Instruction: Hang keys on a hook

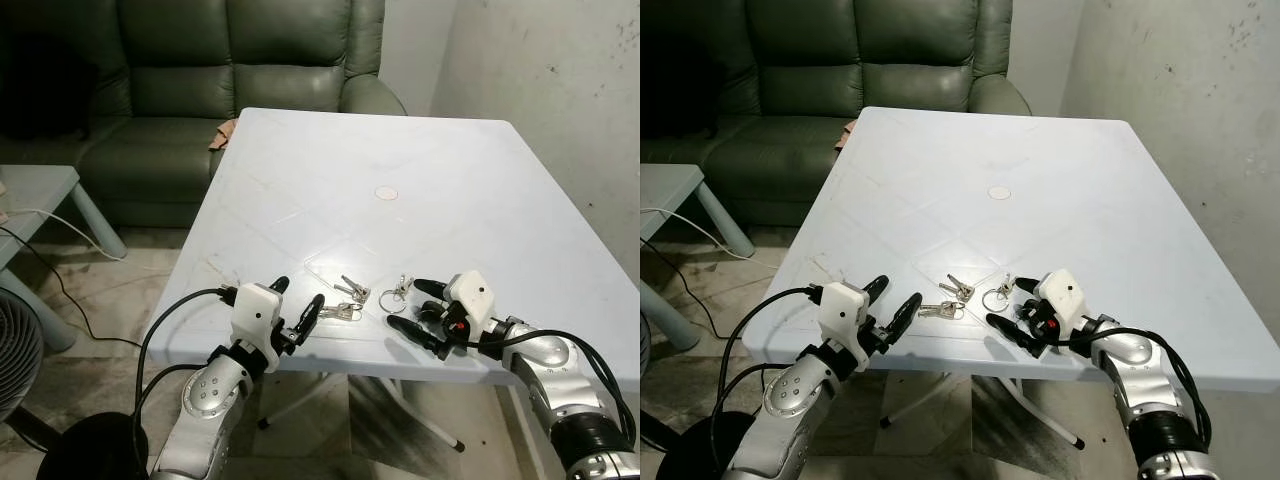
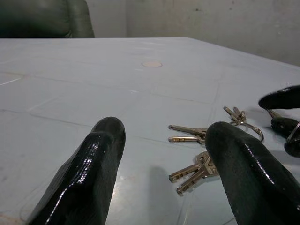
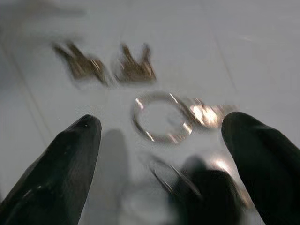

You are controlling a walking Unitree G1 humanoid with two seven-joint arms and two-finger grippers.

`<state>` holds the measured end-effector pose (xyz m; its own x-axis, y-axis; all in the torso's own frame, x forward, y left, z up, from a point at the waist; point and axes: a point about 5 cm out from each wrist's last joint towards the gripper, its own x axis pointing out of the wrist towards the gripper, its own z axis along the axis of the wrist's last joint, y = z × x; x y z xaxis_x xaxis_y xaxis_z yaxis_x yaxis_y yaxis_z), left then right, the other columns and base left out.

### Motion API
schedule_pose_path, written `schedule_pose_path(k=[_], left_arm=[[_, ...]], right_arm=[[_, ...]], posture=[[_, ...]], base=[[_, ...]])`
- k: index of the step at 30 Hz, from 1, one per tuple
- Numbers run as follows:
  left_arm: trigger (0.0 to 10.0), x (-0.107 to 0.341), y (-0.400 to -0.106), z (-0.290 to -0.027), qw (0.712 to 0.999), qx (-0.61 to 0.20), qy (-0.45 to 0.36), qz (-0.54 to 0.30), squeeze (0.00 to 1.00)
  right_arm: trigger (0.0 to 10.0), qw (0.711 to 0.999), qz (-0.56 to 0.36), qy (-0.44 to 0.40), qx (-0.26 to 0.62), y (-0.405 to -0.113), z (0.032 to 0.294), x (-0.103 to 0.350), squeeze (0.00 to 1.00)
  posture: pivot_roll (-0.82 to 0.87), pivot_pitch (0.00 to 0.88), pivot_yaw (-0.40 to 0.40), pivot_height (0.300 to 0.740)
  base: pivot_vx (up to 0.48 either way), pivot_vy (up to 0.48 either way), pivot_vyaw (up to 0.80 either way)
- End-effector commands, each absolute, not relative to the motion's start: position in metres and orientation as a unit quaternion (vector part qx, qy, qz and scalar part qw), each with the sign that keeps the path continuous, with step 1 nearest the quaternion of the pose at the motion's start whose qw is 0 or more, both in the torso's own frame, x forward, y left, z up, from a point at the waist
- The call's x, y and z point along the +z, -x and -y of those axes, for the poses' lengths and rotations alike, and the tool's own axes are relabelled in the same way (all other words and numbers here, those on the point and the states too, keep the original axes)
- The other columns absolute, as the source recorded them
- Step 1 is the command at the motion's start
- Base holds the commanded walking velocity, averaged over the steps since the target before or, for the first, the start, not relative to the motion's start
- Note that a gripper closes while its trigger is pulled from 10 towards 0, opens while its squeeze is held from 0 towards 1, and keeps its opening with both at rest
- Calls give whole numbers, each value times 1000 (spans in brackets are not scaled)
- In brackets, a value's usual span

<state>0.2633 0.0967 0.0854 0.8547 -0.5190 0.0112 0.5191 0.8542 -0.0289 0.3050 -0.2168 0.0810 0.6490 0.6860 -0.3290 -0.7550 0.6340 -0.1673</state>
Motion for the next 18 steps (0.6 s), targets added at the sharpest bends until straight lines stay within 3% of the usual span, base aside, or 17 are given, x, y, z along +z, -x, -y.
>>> schedule_pose_path(k=[1,2,4,5,6,7,8,9,18], left_arm=[[10000,88,-262,-96,961,-275,8,5,0],[10000,88,-262,-96,962,-275,8,5,0],[10000,88,-262,-96,962,-274,8,6,0],[10000,88,-262,-96,962,-274,8,6,0],[10000,88,-262,-96,962,-274,9,6,0],[10000,88,-262,-96,962,-274,9,7,0],[10000,89,-262,-96,962,-273,9,7,0],[10000,89,-262,-96,962,-273,9,7,0],[10000,89,-261,-95,962,-272,10,8,0]], right_arm=[[10000,894,-123,165,399,-308,224,86,0],[10000,894,-126,166,396,-308,226,85,0],[7451,897,-133,171,386,-308,234,86,0],[4667,898,-136,172,382,-308,237,86,0],[4431,898,-138,173,380,-308,238,86,0],[2157,899,-143,174,376,-308,241,85,0],[1961,898,-148,179,373,-308,245,85,0],[0,899,-151,176,372,-308,246,85,0],[0,898,-158,175,370,-307,252,84,0]], posture=[[-118,0,-3,724],[-118,0,-2,724],[-116,0,-3,724],[-116,0,-3,724],[-115,0,-3,724],[-114,0,-4,724],[-114,0,-4,724],[-114,0,-4,724],[-110,0,-9,724]], base=[[0,0,0],[0,0,0],[0,0,0],[0,0,0],[0,0,0],[0,0,0],[0,0,0],[0,0,0],[0,0,0]])
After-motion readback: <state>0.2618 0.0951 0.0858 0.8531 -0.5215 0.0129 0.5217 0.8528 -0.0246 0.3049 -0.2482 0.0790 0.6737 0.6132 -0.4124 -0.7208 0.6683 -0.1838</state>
